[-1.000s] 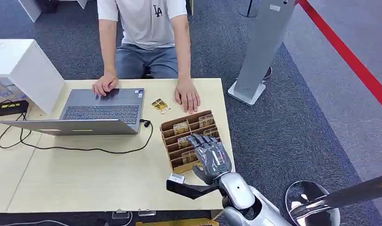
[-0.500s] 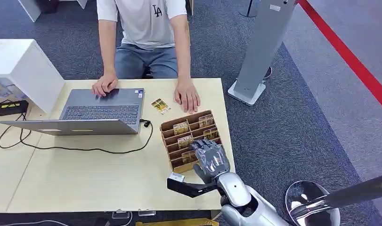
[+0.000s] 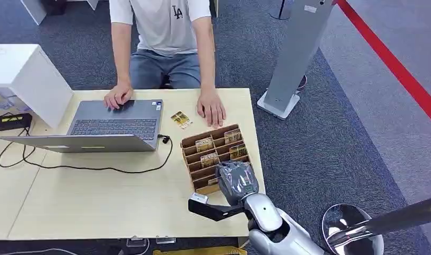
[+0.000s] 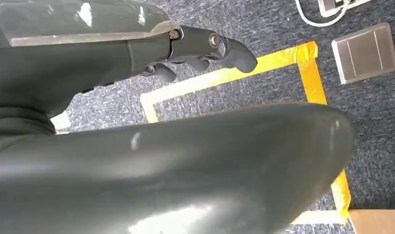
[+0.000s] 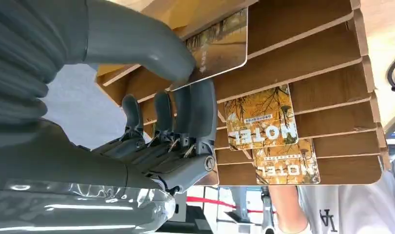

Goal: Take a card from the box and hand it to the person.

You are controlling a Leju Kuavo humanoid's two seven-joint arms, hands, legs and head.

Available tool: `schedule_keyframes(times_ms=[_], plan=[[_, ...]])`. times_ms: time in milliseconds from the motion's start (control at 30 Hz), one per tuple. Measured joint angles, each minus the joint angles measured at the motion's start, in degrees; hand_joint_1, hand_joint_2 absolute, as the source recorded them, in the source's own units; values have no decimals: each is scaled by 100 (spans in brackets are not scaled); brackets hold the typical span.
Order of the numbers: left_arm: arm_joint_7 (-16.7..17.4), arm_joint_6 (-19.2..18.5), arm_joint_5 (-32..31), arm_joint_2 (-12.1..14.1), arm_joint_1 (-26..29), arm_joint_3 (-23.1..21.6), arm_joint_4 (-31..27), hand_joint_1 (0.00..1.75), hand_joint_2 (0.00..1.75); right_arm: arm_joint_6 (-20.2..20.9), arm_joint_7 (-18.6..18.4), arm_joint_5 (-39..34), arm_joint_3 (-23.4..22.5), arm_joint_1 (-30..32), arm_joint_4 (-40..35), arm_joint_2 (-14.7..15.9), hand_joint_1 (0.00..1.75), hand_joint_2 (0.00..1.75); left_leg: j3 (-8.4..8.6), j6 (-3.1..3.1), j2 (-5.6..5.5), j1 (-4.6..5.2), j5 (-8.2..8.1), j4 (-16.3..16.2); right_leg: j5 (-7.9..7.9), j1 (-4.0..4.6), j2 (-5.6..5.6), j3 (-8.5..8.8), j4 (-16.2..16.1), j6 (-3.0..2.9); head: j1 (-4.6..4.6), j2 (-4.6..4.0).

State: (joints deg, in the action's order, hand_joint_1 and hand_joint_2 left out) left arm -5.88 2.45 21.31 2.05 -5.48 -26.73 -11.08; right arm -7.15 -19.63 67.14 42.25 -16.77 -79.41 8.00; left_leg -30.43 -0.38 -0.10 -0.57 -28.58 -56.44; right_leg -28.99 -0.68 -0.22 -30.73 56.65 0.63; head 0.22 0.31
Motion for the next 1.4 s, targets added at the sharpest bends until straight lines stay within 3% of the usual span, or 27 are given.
schedule_keyframes(times_ms=[67,133,167,200,300,333,367,400,633,667,1100,1400], plan=[[0,-2,0,0,1,-9,0,0,0,0,2,-15,9,1,17,0,87,175,0,0,0,0,0,0,0,0,0,0,0,0,2,0],[0,-2,0,0,2,-24,0,0,0,-2,0,-26,20,1,44,0,120,175,-1,0,0,0,0,0,0,0,0,0,0,0,2,0],[0,-2,0,0,2,-26,0,0,0,0,0,-28,26,2,48,0,120,175,-1,0,0,0,0,0,0,0,0,-1,0,0,2,0],[0,-2,0,0,1,-53,0,0,0,0,2,-33,28,2,63,2,141,175,-1,0,0,0,0,0,0,0,0,-1,0,0,2,0],[0,-2,11,7,3,-81,0,0,0,0,7,-48,33,2,87,0,143,175,-2,0,0,0,0,0,0,0,0,-1,0,0,2,0],[-2,-2,15,9,2,-90,0,0,0,0,11,-57,35,2,98,0,162,175,-1,0,0,0,0,0,0,0,0,-1,0,0,4,0],[0,-2,15,13,2,-101,0,0,0,0,17,-66,35,2,103,0,162,175,-1,0,0,0,0,0,0,0,0,-1,0,0,4,0],[-2,-2,22,17,2,-116,0,0,0,0,26,-83,35,2,103,0,175,175,-1,0,0,0,0,0,0,0,0,-1,0,0,-2,0],[-2,-2,68,28,10,-129,0,0,0,-6,52,-136,35,-12,103,-7,175,175,1,0,0,0,0,0,0,0,0,1,0,0,0,0],[-2,-2,70,31,11,-129,0,0,175,-6,55,-138,35,-13,103,-7,175,175,2,0,0,0,0,0,0,0,0,1,0,0,2,0],[-144,-138,227,68,10,-155,0,0,175,9,122,-277,35,-80,85,-5,175,175,2,-1,0,0,1,0,1,0,1,2,1,-1,2,0],[-127,-114,372,103,20,-166,0,0,175,947,105,-1546,20,-1029,-856,335,175,175,-1,-5,2,0,6,-6,10,0,4,-6,7,-9,4,0]])
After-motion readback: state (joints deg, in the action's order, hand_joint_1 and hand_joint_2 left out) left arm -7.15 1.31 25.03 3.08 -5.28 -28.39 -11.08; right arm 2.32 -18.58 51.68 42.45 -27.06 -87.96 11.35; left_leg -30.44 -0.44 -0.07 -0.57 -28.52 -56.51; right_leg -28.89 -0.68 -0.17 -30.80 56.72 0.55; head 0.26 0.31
